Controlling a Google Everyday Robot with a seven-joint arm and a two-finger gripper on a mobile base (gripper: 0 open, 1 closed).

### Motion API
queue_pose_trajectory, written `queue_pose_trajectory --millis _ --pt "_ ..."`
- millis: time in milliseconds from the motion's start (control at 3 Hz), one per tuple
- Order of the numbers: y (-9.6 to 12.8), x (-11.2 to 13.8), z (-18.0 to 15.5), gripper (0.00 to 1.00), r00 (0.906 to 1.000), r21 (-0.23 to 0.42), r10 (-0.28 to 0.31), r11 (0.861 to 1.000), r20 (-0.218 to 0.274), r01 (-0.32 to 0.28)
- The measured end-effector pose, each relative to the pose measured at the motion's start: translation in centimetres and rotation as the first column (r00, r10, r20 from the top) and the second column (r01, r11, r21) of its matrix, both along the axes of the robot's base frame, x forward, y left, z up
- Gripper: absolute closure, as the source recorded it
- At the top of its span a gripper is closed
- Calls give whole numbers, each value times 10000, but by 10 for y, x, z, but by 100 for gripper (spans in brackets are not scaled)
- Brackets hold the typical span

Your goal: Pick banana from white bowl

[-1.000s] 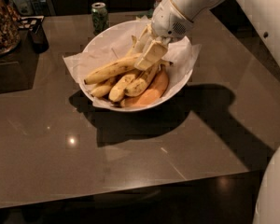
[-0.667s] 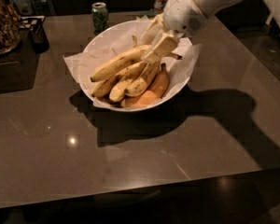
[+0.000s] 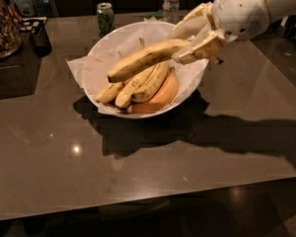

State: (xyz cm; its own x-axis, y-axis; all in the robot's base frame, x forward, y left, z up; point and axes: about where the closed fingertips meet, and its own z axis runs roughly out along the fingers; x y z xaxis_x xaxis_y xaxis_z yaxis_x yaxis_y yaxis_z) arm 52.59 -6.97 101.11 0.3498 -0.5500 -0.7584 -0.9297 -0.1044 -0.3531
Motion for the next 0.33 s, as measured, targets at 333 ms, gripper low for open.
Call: queue_pose_trajectory --millis 333 --pt "-20 -34 4 100 9990 438 -448 9980 -12 448"
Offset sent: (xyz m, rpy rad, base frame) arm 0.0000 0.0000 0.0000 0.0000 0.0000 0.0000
